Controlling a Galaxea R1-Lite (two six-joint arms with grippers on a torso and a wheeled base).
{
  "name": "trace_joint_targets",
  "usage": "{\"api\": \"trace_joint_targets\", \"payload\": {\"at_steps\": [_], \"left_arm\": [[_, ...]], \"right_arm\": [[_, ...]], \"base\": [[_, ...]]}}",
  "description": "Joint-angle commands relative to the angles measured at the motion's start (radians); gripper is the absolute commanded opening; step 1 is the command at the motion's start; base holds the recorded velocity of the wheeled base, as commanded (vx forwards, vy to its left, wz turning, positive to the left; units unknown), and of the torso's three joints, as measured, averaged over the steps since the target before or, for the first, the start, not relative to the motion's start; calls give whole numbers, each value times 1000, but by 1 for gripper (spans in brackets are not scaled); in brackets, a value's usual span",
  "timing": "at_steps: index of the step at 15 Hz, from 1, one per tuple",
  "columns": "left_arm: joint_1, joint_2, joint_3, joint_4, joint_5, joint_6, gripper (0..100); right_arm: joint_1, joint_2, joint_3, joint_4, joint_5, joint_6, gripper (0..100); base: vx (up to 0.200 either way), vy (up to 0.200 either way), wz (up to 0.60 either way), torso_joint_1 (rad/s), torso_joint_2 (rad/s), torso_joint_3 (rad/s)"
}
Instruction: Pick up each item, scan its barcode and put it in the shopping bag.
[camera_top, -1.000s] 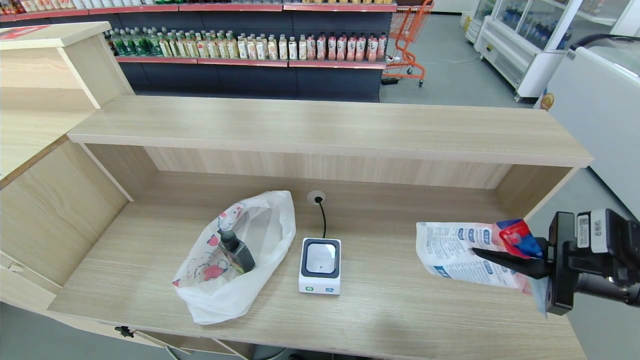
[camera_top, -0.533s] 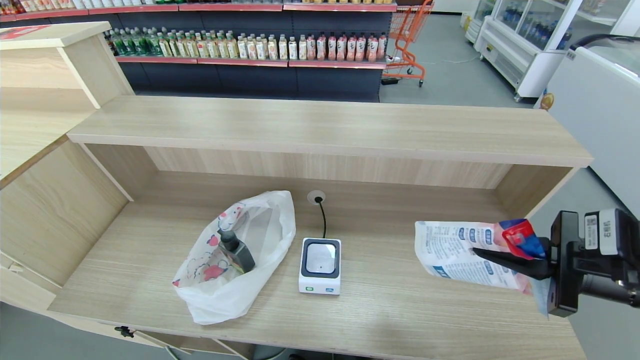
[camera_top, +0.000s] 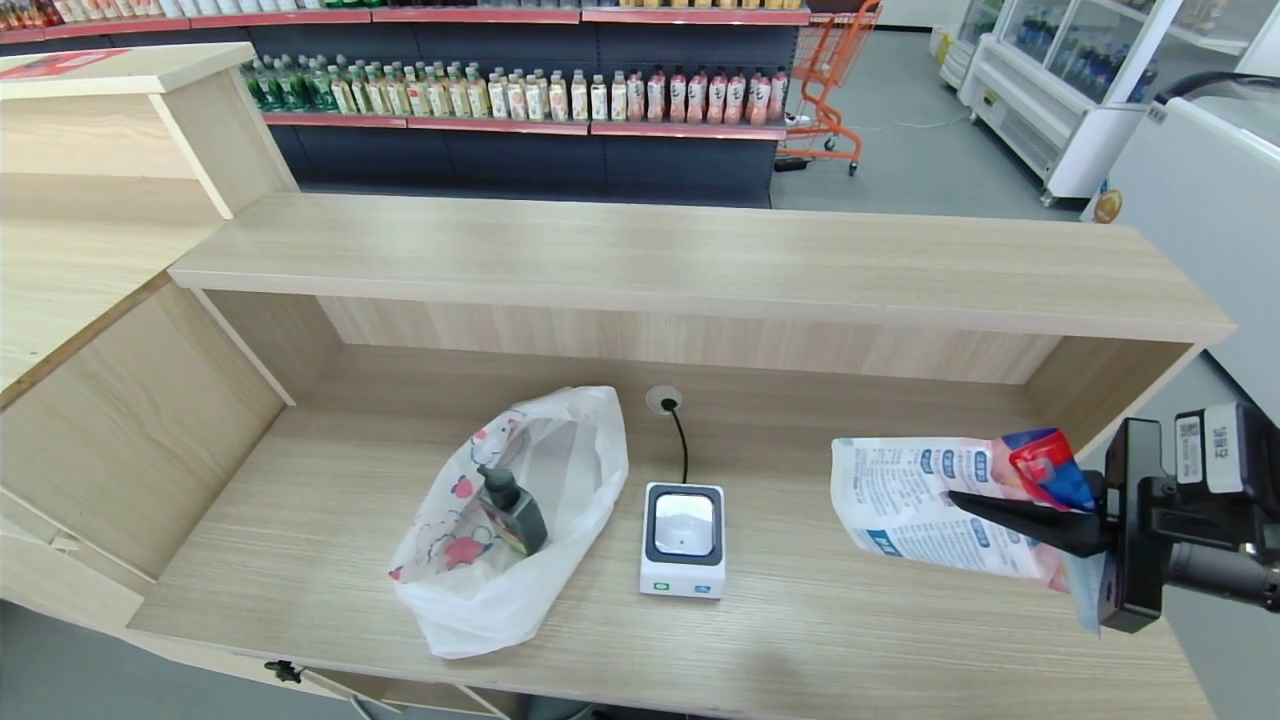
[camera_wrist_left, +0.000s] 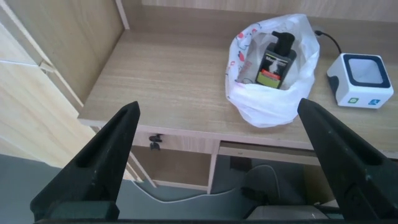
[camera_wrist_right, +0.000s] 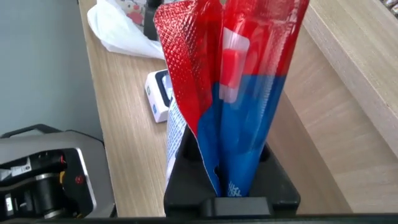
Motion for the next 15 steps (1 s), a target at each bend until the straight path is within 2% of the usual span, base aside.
{"api": "trace_joint_targets", "payload": {"at_steps": [1,4,6,8,10,13,15], "left_arm": [[0,0,0,1,0,-1,100],[0,1,0,1,0,2,100],[0,0,0,1,0,5,100],[0,0,0,1,0,5,100],[0,0,0,1,0,5,100],[0,0,0,1,0,5,100],[0,1,0,1,0,5,100]], "right_arm": [[-30,11,4,0,0,0,0],[-127,109,34,-2,-3,-34,0],[-160,195,8,-3,-3,-57,0],[-151,266,-41,-2,9,-48,0],[-136,296,-51,-3,64,-54,0],[-105,303,-56,-5,81,-72,0],[-79,309,-50,-73,98,-89,0]], "base": [[0,200,0,-17,7,12],[0,200,0,1,1,-1],[0,0,0,0,0,0],[0,0,0,0,0,0],[0,0,0,0,0,0],[0,0,0,0,0,0],[0,0,0,0,0,0]]}}
